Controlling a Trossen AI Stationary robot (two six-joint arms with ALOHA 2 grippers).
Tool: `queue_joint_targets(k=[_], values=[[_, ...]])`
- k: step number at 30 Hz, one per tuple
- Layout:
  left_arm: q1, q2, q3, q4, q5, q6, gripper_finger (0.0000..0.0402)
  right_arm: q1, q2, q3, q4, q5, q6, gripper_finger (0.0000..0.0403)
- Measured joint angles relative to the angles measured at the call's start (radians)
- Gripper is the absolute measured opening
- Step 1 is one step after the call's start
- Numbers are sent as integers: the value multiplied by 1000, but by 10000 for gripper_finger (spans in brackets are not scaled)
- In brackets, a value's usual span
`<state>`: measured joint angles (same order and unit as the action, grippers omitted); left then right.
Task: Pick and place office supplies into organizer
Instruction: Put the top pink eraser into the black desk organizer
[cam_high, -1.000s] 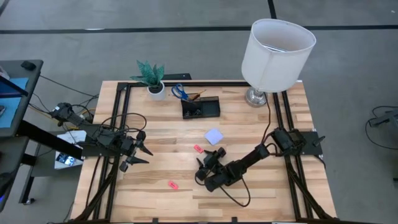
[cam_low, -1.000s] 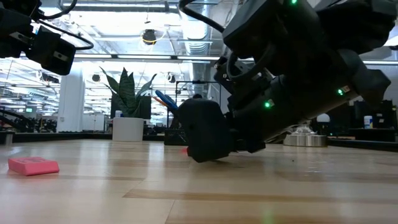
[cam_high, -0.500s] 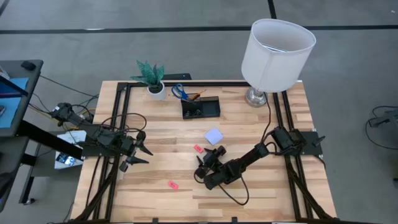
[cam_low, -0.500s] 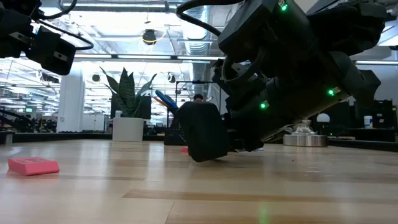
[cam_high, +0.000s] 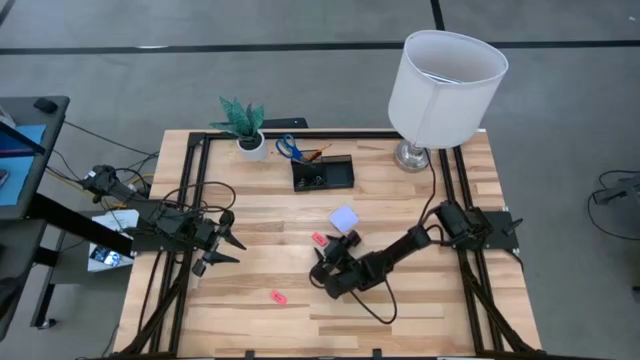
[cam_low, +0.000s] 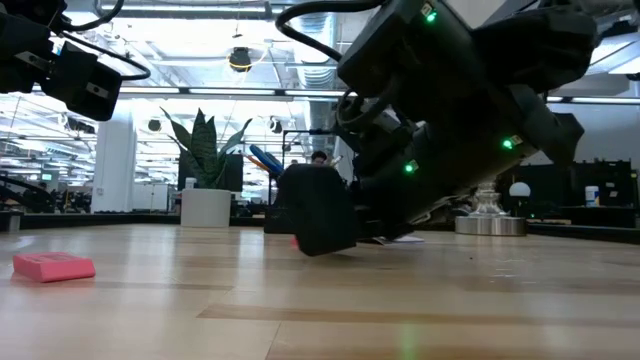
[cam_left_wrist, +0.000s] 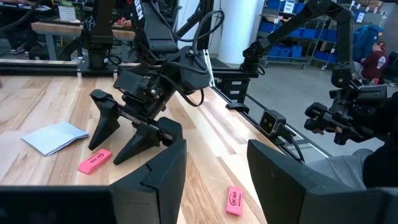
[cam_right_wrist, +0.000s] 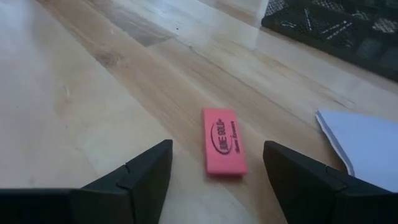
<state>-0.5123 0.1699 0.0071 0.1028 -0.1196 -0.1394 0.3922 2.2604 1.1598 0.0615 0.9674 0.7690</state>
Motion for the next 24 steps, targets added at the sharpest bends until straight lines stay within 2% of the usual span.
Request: queue_joint_targets(k=[24], values=[[0,0,0,-8,0,0,163,-53,-2,2,34,-57,-46,248]])
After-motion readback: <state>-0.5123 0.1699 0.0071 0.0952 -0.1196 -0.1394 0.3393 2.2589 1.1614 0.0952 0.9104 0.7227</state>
